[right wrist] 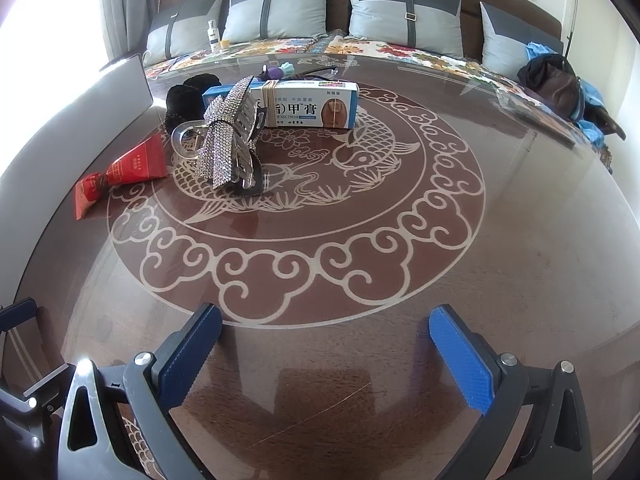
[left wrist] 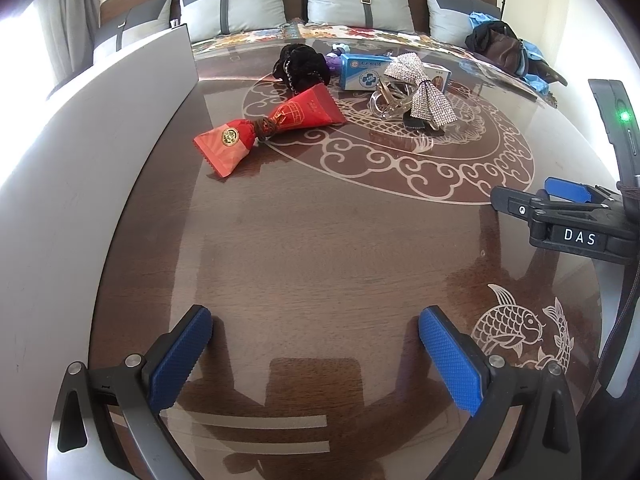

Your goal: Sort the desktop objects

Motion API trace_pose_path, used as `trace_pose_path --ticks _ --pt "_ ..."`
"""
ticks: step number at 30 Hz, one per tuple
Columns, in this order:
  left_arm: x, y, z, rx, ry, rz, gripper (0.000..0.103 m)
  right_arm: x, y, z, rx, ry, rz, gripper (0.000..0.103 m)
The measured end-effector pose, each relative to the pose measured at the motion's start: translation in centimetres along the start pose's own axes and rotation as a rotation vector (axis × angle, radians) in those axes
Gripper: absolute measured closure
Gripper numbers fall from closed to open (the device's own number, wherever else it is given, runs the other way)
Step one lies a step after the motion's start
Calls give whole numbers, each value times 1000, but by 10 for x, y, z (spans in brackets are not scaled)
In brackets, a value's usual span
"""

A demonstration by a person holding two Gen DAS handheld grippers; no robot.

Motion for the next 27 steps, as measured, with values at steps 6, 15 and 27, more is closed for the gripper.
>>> trace_pose_path --ticks 6,15,27 --pt "0 0 0 2 0 -8 0 0 0 0 0 0 0 0" --pt "0 0 0 1 0 -2 0 0 0 0 0 0 0 0" --pt "0 1 0 1 0 1 0 0 0 0 0 0 0 0"
Point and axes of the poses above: each gripper's, at about its wrist camera, not at the fingertips, and x roughly against the way its jaws point, z to its right, y to its underside, the point moved 6 cm from there along -x, roughly the way its jaws point, and after that the axes turned 14 degrees about z, right-handed, at the moved point
